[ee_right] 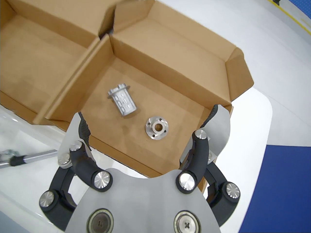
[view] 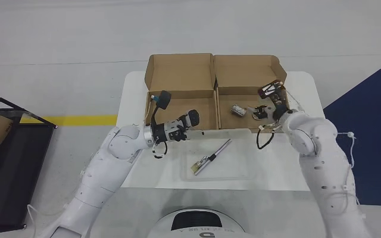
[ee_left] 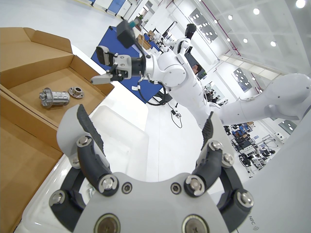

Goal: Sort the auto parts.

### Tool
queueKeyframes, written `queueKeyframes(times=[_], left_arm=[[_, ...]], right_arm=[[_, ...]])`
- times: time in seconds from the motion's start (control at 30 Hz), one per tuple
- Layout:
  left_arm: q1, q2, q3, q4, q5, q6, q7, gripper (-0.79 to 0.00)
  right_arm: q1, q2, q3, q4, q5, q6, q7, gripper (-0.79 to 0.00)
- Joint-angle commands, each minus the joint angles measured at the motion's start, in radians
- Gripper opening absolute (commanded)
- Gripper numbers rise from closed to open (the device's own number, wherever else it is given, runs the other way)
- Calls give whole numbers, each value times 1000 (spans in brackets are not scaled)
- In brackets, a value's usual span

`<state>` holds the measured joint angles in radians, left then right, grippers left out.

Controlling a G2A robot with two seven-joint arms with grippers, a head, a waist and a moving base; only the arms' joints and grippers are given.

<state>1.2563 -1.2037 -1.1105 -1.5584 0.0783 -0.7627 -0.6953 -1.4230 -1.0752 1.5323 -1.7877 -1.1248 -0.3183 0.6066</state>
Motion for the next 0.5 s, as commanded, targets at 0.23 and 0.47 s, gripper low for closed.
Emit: queueKeyframes(times=[0.23,0.47], left_arm=[[61,18,-57,-90,258,76,54,0],[101,29,-71,-134,330,92,72,0]], right_arm=[[-254,11,272,-73,241,-242,-383,0],[-345,15,373,-121,279,-319,-440,0]])
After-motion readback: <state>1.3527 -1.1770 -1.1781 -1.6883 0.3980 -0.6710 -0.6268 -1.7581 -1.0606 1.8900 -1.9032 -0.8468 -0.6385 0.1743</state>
